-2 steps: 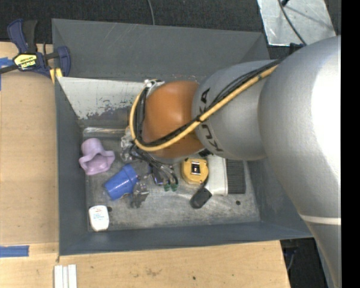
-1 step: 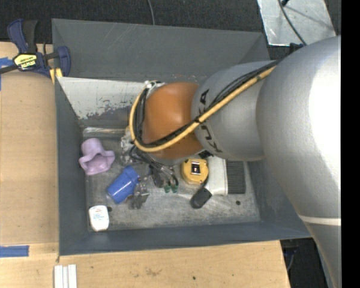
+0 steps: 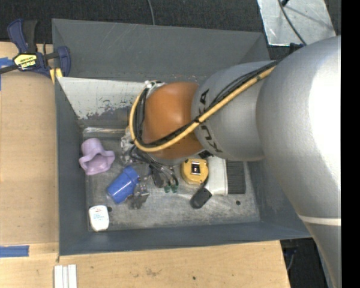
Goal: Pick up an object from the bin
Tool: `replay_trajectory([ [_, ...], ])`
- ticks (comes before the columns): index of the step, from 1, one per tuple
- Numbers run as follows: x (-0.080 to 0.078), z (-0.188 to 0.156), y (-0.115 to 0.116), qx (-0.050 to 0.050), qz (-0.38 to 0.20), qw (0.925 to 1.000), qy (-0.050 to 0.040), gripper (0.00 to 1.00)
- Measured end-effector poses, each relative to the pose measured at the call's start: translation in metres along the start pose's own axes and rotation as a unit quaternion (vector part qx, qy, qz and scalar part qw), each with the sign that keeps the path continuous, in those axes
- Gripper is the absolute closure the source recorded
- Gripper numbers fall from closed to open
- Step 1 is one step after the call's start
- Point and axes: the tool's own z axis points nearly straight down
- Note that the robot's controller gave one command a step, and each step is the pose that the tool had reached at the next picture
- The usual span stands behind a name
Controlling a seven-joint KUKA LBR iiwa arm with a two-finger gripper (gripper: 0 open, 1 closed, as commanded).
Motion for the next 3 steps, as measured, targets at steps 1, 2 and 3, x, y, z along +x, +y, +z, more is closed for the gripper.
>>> replay_trajectory([
  [1,0.002,-0.004,0.000,0.001,0.000,1.0000,0.0041,1.00],
  [2,0.002,-0.016,0.000,0.001,0.000,1.0000,0.0059,1.00],
  [3,0.002,-0.029,-0.001,0.002,0.000,1.0000,0.0072,1.00],
])
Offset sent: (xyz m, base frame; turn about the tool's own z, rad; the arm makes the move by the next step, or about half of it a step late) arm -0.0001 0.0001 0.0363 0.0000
